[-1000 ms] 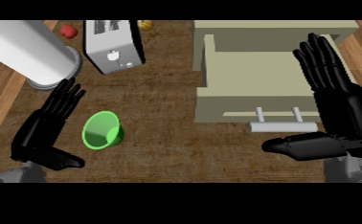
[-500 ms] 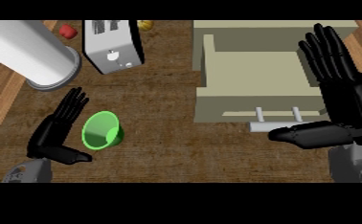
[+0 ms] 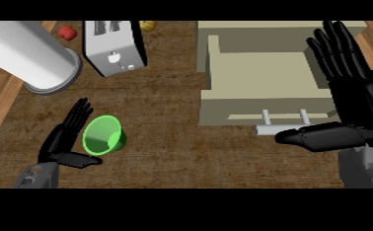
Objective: Pick up the cup, place it into the drawer and close the drawer
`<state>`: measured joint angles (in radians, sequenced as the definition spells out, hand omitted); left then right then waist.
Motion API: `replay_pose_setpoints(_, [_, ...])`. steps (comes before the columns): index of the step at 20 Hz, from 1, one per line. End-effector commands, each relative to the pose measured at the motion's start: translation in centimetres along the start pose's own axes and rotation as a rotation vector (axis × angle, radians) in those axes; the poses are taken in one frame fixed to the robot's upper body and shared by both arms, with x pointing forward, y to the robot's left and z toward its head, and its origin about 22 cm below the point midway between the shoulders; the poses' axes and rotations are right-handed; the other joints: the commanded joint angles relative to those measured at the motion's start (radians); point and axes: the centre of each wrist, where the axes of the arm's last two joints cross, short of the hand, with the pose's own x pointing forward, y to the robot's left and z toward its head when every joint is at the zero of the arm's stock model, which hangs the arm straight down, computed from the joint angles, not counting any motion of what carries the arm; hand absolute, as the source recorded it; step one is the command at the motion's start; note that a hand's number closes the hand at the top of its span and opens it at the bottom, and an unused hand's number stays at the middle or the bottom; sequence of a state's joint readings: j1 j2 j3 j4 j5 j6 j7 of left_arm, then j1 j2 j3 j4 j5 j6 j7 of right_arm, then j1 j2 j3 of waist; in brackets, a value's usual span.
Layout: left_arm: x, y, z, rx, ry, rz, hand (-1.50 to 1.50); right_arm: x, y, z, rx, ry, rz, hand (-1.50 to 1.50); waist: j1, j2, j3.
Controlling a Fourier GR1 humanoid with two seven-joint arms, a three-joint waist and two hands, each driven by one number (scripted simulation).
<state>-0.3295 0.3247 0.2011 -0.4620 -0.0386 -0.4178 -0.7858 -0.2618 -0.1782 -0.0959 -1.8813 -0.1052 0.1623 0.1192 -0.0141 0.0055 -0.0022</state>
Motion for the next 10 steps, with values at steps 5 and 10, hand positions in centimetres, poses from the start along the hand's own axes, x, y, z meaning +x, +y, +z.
replay_pose_setpoints(5, [-1.9, -1.5, 0.3, -0.031, -0.102, 0.058, -1.50, 1.5, 0.0, 0.3, 0.015, -0.018, -0.002, -1.50, -0.007, 0.001, -0.001])
replay_pose_setpoints(10, [-2.2, -1.9, 0.0, -0.035, -0.118, 0.053, -1.50, 0.3, -1.0, 0.7, 0.010, -0.010, -0.008, -1.50, -0.014, 0.004, -0.002])
